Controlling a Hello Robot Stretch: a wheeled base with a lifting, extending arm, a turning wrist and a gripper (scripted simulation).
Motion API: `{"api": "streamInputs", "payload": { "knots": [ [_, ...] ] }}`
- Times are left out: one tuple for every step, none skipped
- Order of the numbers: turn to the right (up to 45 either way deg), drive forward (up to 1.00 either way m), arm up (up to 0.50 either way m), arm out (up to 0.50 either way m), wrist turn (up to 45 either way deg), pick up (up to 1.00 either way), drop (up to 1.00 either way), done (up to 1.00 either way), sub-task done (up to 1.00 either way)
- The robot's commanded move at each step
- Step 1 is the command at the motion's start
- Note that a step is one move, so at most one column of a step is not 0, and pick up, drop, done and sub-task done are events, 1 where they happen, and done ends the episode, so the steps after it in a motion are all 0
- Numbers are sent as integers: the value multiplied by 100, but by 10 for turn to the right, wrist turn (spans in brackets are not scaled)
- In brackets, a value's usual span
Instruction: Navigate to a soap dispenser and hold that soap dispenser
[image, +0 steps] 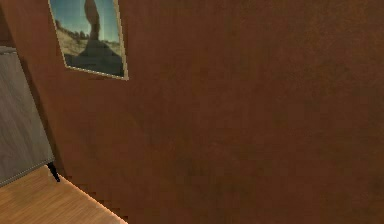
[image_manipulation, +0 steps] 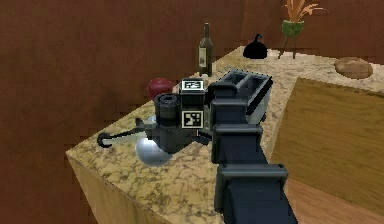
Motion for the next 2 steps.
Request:
{"api": "streamInputs", "payload": {
  "knots": [
    [0,0,0,0,210,0,0,0,0],
    [0,0,0,0,0,100,0,0,0]
  ]
}}
